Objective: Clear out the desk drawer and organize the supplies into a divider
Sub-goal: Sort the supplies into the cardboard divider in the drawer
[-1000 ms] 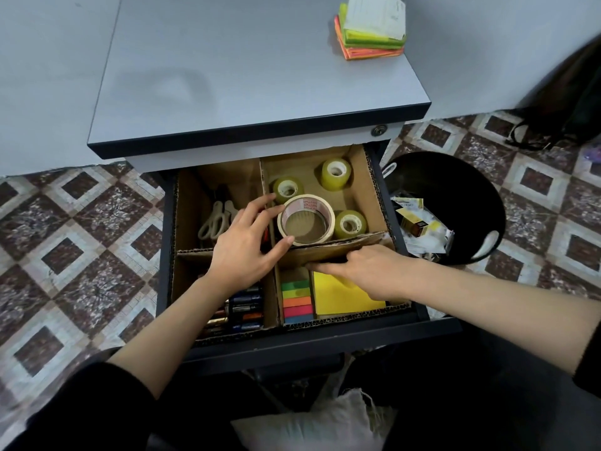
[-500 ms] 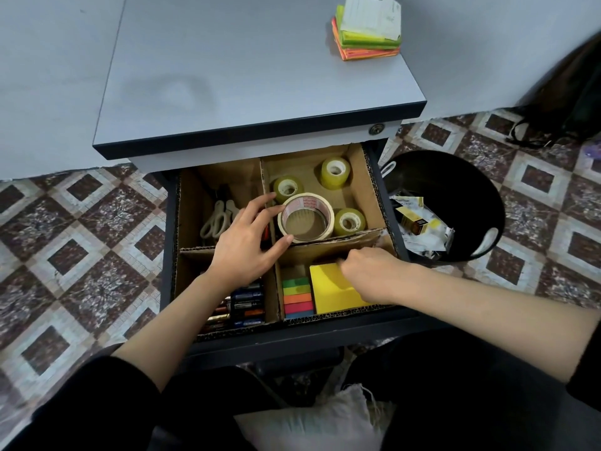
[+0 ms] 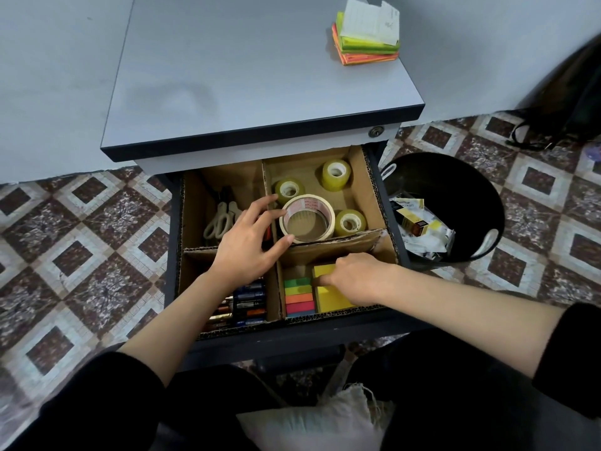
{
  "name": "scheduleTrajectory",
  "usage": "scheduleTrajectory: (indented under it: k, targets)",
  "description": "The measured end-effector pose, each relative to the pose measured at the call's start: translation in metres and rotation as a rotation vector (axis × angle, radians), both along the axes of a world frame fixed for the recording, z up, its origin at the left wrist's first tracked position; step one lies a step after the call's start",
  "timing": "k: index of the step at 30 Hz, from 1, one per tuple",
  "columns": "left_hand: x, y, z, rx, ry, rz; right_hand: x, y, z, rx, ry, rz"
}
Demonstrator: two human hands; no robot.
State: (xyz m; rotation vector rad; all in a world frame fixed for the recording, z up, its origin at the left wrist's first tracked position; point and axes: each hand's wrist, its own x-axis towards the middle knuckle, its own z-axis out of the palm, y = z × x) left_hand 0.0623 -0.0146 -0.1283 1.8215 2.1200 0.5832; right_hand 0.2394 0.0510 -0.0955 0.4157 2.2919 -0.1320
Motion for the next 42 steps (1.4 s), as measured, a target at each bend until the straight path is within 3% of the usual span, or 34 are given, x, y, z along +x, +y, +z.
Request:
scheduleTrajectory:
  k: [7,12,17,20,27,36,42]
  targets:
    - [-0.004,0.000,0.000,-0.014,-0.070,-0.011,0.011,0.005,0.005,-0.157,0.054,-0.161]
    - [-0.003,0.003,0.007,-0.036,-0.179,-0.002,0.020,0.004,0.011,-0.096,0.140,-0.196]
    - [-0.004,0.011,0.032,-0.091,-0.145,0.011,0.025,0.012,0.026,0.045,0.454,-0.236]
    - [0.000,0.020,0.058,-0.022,-0.118,-0.006,0.028,0.022,0.043,0.079,0.590,-0.273]
    - [0.012,0.057,0.110,0.094,-0.137,-0.014,0.047,0.051,0.076,0.092,0.774,-0.415]
    - [0.014,0.163,0.170,0.266,0.041,-0.081,0.076,0.108,0.097,0.162,0.918,-0.636]
    - [0.020,0.237,0.192,0.010,0.171,-0.161,0.088,0.132,0.094,0.143,0.949,-0.686]
